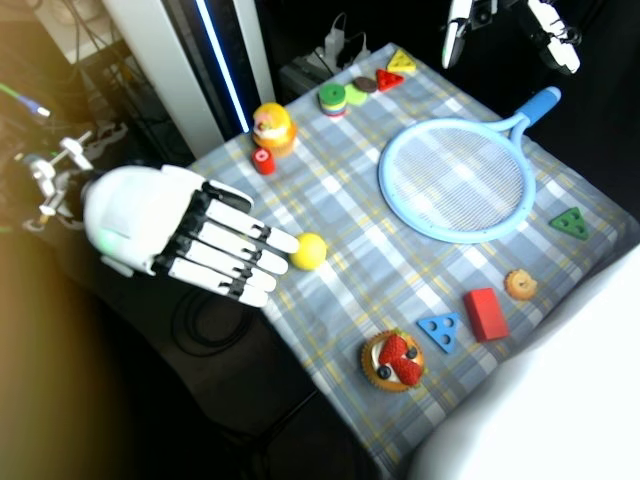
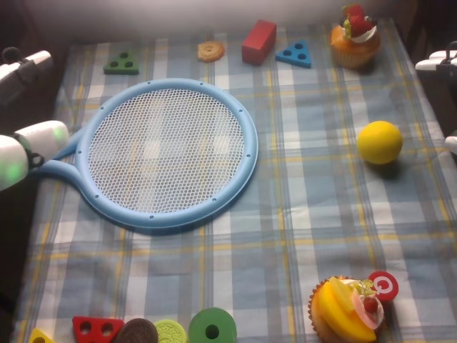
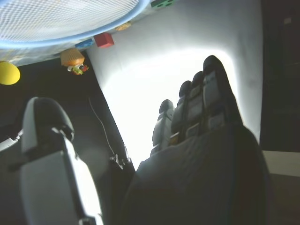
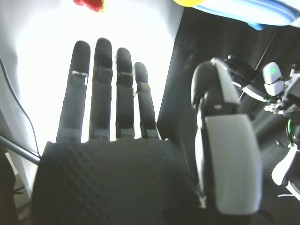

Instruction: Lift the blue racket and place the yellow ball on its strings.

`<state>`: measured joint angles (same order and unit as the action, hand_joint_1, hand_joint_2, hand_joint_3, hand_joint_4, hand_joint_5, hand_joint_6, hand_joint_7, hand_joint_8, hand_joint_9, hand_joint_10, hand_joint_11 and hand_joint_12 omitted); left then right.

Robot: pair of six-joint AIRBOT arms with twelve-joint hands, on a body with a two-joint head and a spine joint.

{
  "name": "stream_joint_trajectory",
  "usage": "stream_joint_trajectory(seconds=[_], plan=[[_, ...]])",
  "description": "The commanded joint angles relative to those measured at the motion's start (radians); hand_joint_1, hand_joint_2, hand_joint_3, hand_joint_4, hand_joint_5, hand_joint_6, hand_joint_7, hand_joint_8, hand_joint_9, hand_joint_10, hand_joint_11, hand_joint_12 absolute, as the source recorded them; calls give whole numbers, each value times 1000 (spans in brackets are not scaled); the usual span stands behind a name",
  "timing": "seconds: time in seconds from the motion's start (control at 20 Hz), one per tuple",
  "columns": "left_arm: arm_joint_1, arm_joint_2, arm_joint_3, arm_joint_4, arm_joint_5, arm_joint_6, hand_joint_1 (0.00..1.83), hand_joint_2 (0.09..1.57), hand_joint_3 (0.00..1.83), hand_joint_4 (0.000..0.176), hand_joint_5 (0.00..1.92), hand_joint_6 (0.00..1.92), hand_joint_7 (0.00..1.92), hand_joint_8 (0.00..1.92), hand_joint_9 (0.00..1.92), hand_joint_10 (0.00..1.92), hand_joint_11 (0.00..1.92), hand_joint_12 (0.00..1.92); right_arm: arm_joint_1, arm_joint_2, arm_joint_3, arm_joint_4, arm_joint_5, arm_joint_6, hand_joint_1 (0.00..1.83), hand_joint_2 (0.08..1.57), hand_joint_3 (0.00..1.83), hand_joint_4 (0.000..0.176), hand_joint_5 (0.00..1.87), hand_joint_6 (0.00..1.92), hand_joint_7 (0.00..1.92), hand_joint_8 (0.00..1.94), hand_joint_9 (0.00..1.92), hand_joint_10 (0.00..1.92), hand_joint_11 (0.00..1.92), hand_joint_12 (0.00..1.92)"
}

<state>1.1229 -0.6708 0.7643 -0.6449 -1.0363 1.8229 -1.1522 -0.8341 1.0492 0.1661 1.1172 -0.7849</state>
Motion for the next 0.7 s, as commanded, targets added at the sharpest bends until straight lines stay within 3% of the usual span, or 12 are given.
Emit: stream_joint_trajectory(seconds=[0.0,0.2,0.4,0.65], plan=[[-5,20,5,5,-114,15,355,1210,0,176,3,0,60,1,133,2,0,513,6,3,5,-1,121,17,743,1212,15,0,438,12,463,10,478,24,216,621],[-4,40,8,-100,-50,257,770,931,0,176,0,0,1,0,70,1,0,429,6,1,8,-15,117,22,771,1220,5,0,440,5,469,6,478,12,202,630],[-5,17,52,-219,48,432,861,875,1,176,0,0,0,0,45,0,0,394,11,1,11,-30,103,22,734,1222,3,0,451,5,492,9,503,14,224,638],[-24,-16,144,-290,174,478,947,908,3,176,0,0,0,0,99,7,0,477,19,-2,18,-53,63,22,728,1254,3,0,434,0,465,0,497,0,262,588]])
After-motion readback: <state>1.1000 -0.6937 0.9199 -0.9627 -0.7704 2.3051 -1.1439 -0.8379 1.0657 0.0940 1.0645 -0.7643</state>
